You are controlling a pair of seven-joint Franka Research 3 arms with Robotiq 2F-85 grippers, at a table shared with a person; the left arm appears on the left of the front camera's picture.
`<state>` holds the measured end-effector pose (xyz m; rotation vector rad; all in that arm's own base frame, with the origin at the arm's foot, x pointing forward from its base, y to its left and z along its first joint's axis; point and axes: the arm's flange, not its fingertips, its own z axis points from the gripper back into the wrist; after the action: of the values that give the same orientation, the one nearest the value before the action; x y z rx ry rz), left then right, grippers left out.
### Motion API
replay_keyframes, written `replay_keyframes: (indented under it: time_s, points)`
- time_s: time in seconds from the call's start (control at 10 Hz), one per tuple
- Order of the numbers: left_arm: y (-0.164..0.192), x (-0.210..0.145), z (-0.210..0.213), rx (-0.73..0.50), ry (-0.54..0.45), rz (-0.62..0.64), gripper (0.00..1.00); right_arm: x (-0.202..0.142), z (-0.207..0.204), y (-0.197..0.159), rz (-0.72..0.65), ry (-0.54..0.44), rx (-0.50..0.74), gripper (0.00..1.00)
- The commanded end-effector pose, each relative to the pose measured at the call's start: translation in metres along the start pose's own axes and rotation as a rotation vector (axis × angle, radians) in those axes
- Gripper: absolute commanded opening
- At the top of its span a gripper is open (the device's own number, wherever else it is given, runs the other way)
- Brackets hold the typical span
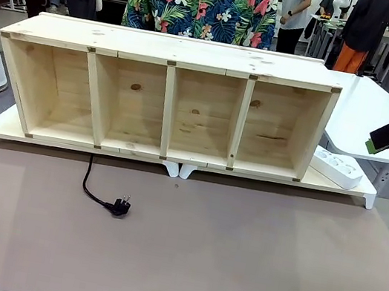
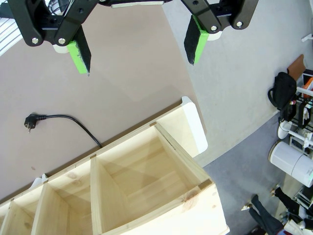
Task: Perform cable management.
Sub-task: When the cord part of the Power Cable appears at the lower middle area of the table and stops, grasp the cord part of the Power Cable.
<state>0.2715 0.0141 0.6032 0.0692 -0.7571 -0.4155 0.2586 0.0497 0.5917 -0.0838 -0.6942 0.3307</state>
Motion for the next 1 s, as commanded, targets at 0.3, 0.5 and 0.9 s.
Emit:
replay_keyframes:
  time_s: [0.3, 0.5, 0.9]
  points:
    - [-0.0005, 0.0007, 0.0010, 0.003, -0.005, 0.012, 1.00, 0.0001, -0.0001, -0.0010, 0.001, -0.001, -0.004, 1.00]
    - [-0.0005, 0.0007, 0.0010, 0.003, -0.005, 0.012, 1.00, 0.0001, -0.0001, -0.0010, 0.001, -0.001, -0.004, 1.00]
    - [-0.0005, 0.0007, 0.0010, 0.003, -0.005, 0.012, 1.00, 0.0001, -0.0001, -0.0010, 0.001, -0.001, -0.004, 1.00]
